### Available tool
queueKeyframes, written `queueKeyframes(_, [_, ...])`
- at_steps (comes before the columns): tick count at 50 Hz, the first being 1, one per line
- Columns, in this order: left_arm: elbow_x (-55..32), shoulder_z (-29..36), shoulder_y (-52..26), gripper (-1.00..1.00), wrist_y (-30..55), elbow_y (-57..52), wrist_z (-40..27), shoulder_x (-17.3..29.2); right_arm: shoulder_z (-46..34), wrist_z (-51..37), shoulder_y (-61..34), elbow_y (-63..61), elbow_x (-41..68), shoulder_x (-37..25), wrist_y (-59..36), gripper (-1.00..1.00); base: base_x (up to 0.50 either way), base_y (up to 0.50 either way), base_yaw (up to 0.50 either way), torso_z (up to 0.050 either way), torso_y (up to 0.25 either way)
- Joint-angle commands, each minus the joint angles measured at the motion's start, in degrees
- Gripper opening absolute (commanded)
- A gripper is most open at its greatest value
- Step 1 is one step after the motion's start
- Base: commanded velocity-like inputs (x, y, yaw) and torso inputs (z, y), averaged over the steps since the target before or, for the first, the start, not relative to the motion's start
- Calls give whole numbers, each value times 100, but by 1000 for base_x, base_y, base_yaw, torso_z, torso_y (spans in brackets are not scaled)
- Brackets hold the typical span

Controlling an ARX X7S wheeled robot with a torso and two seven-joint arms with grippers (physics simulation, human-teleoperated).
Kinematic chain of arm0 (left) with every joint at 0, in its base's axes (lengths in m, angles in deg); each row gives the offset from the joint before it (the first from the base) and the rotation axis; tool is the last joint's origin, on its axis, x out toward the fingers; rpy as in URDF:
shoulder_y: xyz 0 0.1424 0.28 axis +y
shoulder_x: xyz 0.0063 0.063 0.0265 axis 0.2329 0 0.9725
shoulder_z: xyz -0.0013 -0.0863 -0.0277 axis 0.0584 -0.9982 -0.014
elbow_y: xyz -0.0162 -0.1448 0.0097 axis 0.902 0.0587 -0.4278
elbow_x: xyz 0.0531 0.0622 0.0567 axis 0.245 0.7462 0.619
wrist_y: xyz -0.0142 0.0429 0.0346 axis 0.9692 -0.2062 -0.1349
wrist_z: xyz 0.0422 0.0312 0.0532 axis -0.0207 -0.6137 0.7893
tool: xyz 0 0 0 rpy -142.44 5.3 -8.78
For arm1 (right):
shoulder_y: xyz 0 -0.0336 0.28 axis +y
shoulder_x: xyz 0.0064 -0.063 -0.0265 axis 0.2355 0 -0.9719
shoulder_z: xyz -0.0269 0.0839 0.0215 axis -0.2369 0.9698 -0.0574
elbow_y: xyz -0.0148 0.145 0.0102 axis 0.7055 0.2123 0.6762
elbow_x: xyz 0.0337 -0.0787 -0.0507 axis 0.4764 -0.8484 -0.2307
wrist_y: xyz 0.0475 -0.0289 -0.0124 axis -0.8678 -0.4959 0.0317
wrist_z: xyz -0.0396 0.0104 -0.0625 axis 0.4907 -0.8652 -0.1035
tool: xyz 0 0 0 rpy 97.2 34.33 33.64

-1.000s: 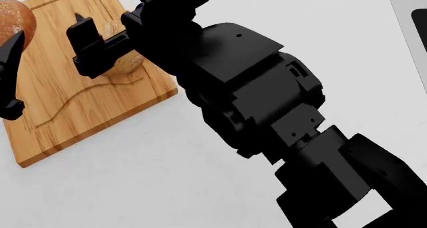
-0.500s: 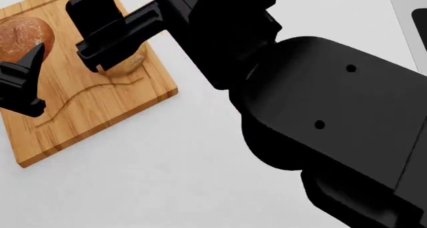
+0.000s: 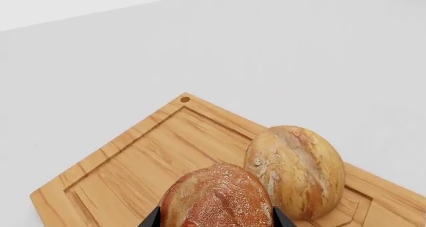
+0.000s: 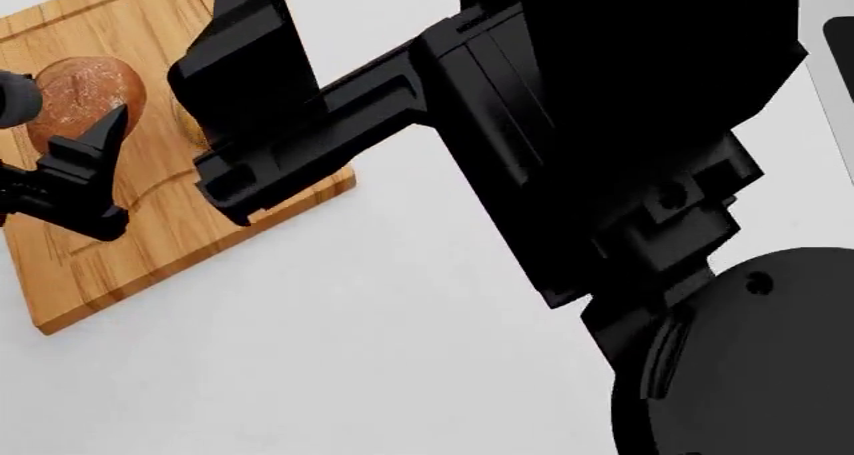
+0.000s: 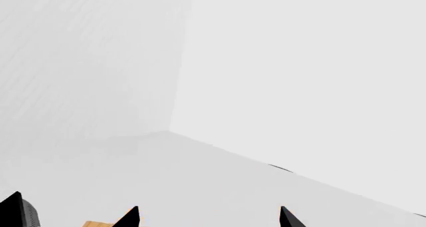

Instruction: Place all breads on the cutting board.

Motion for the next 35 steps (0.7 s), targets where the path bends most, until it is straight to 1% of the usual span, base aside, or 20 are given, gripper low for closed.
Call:
queueKeyframes(1, [160,65,-444,-100,283,488,278,-253,303,-125,-106,-158,90,-95,61,100,0,0,0,0,0])
queueKeyframes(14, [239,176,-547,-100,319,675,286,-325,367,-109,-72,-215,196,-162,115,100,0,0,0,0,0])
queueKeyframes(16, [109,45,-564,-100,433,474,73,-303,386,-100,-44,-197,202,-190,139,100,0,0,0,0,0])
queueKeyframes(17, [-15,-56,-550,100,404,438,131,-294,387,-90,-38,-193,197,-201,139,100,0,0,0,0,15])
queueKeyframes(20, [-419,-276,-615,100,723,-73,-178,-181,393,-94,-15,-194,188,-220,149,100,0,0,0,0,0])
queueKeyframes(29, [-1127,-682,-568,100,1069,-903,-702,25,398,-168,-13,-247,227,-265,115,100,0,0,0,0,0])
queueKeyframes(31, [-1412,-862,-572,100,1154,-1156,-920,89,404,-189,18,-279,229,-294,125,100,0,0,0,0,0])
queueKeyframes(34, [-2055,-1293,-544,100,1253,-1615,-1336,322,411,-270,142,-397,230,-400,150,100,0,0,0,0,0])
queueKeyframes(35, [-2142,-1336,-535,100,1273,-1662,-1400,355,415,-284,155,-411,240,-417,151,100,0,0,0,0,0])
